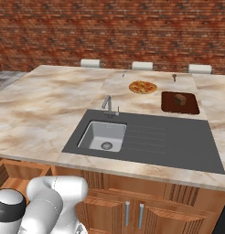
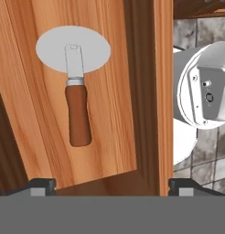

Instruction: Take the pizza cutter from the drawer on the left and place it on the dining counter for cutting.

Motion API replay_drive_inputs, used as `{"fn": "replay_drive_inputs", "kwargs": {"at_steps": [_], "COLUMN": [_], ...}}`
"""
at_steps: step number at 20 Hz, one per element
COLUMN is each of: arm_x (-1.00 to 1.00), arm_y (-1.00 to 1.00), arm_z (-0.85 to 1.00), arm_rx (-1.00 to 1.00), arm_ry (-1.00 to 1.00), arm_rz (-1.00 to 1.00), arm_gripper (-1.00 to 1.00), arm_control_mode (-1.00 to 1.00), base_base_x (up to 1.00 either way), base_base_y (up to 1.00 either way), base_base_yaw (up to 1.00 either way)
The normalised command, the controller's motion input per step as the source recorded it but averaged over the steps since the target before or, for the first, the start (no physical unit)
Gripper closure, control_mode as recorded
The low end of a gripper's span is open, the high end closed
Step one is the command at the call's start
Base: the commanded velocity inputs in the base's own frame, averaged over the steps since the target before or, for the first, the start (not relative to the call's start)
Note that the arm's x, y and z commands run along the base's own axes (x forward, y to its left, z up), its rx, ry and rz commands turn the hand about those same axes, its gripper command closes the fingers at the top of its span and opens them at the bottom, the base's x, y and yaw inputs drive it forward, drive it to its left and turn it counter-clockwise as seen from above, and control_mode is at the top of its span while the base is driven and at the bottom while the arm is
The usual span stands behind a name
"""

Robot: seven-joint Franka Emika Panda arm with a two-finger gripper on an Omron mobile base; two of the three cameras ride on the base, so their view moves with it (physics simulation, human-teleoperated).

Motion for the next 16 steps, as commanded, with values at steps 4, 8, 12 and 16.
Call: {"fn": "replay_drive_inputs", "kwargs": {"at_steps": [4, 8, 12, 16], "arm_x": [0.00, 0.00, 0.00, 0.00], "arm_y": [-0.07, -0.03, 0.00, 0.00], "arm_z": [-0.04, -0.07, -0.18, -0.19], "arm_rx": [0.00, 0.00, 0.00, 0.00], "arm_ry": [0.00, 0.00, -0.02, -0.07], "arm_rz": [0.01, 0.00, 0.00, 0.02], "arm_gripper": [-1.00, -1.00, -1.00, -1.00], "arm_control_mode": [-1.00, -1.00, -1.00, -1.00], "base_base_x": [0.00, 0.00, 0.00, 0.00], "base_base_y": [0.00, 0.00, 0.00, 0.00], "base_base_yaw": [0.00, 0.00, 0.00, 0.00]}}
